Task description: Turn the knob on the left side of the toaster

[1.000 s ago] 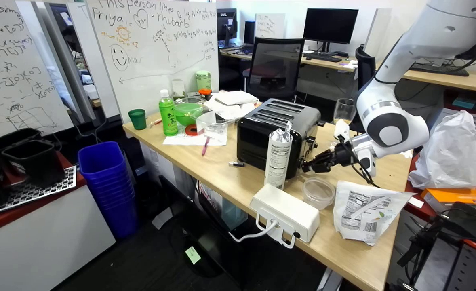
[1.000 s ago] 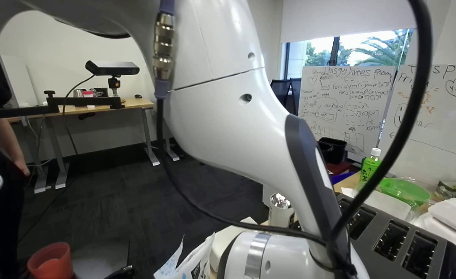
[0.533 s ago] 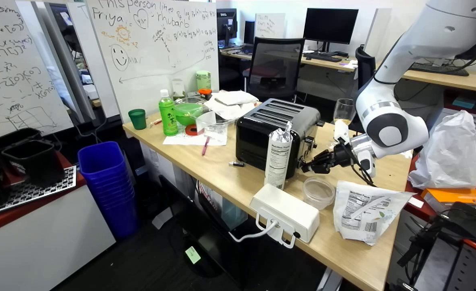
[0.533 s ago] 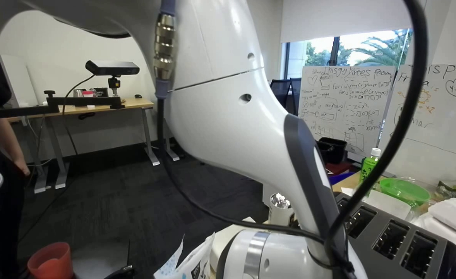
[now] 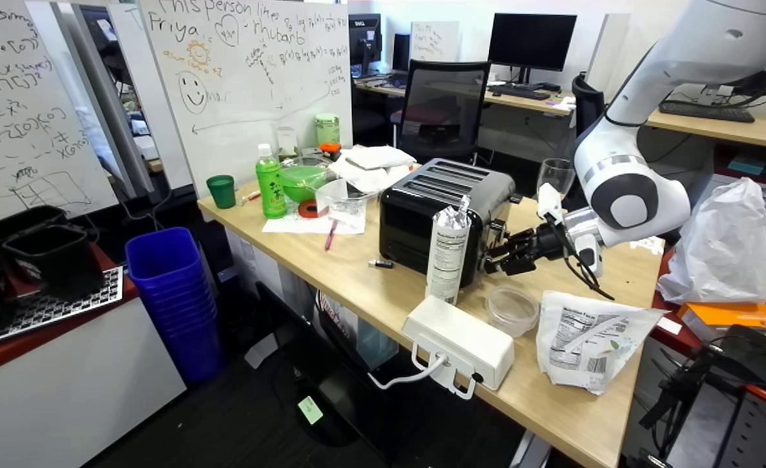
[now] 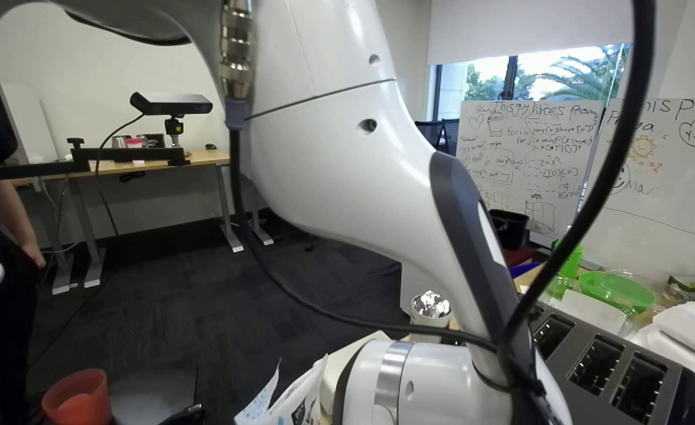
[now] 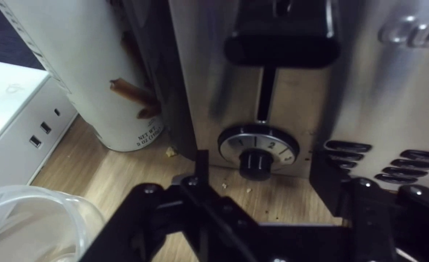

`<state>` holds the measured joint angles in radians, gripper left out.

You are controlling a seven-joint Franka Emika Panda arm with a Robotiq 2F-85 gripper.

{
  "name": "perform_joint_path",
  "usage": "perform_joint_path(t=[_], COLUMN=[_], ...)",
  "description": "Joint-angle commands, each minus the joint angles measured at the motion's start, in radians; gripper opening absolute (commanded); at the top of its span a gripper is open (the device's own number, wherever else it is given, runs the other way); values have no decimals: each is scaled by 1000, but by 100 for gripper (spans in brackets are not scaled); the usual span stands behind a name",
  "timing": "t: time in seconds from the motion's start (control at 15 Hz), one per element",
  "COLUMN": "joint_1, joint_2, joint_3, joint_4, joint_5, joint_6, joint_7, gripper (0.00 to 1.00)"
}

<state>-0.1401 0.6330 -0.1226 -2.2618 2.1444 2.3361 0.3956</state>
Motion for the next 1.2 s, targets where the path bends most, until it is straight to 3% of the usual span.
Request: perform_joint_path(t=[0.0, 0.13, 0.67, 0.73, 1.13], joint_1=[-5, -3, -9, -8, -5], joint_2=[-24, -20, -25, -26, -28], joint_3=[5, 7, 2, 2, 3], joint_4=[-5, -4, -11, -13, -15], joint_5=[26, 25, 31, 28, 33], joint_6=[-26, -27, -35, -33, -27], joint_7=[-28, -27, -21, -19, -18], gripper=[93, 70, 16, 12, 11])
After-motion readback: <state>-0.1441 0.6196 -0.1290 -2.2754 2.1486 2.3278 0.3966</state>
